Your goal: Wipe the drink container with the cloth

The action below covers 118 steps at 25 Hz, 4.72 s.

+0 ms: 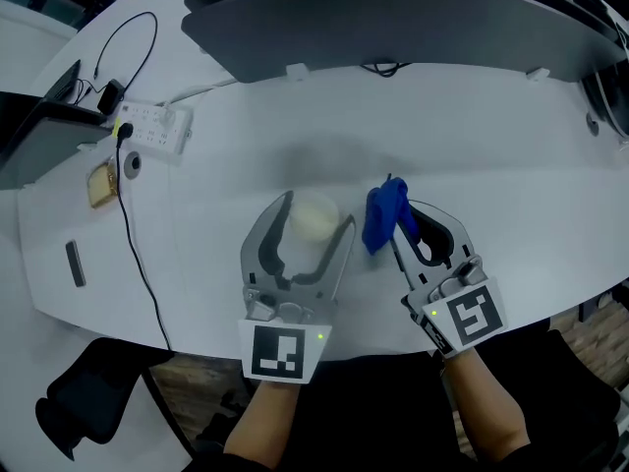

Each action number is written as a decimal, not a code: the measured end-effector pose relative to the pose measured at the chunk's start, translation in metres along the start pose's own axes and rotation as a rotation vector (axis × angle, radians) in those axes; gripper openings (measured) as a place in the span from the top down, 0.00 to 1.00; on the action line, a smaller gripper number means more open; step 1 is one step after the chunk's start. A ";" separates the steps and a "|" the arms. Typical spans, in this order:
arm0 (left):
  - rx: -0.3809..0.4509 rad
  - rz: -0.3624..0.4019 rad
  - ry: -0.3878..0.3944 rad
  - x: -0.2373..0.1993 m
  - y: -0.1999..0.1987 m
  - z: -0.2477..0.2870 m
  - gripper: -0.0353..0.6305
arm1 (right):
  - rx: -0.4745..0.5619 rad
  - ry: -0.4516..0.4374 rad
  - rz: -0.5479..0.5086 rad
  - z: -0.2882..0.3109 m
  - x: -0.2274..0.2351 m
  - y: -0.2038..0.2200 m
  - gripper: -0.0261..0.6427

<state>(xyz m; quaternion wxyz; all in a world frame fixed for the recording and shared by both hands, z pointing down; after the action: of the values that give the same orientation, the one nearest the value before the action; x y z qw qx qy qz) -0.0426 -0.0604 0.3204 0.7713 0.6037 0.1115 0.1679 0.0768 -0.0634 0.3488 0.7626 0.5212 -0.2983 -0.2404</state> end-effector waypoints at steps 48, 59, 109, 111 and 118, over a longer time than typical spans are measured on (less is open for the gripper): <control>0.139 0.150 0.302 0.010 -0.006 0.001 0.52 | -0.071 0.112 -0.015 0.027 0.001 0.023 0.89; 0.161 0.191 0.702 0.009 -0.007 0.004 0.52 | 0.247 -0.253 0.164 0.007 -0.023 -0.052 0.89; 0.165 0.133 0.784 0.011 0.002 0.003 0.52 | 0.210 -0.394 0.311 0.020 -0.013 -0.035 0.88; 0.167 0.126 0.784 0.012 0.002 0.003 0.52 | 0.147 -0.356 0.267 0.026 -0.010 -0.017 0.89; 0.180 0.099 0.774 0.012 0.003 0.004 0.52 | -0.330 -0.237 0.043 0.049 -0.001 0.079 0.89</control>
<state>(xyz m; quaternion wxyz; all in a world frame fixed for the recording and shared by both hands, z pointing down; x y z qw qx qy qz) -0.0305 -0.0587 0.3247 0.6073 0.5656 0.3788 0.4096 0.0458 -0.0673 0.4363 0.8023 0.3507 -0.3535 -0.3292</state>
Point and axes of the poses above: the fingertips, and each gripper's own axes: z forward along the fingers, x to its right, y out of its underside, the point moved 3 cm from there along -z, backward along the fingers, and after that the axes turned 6 degrees about -y, right-handed, at the moved point
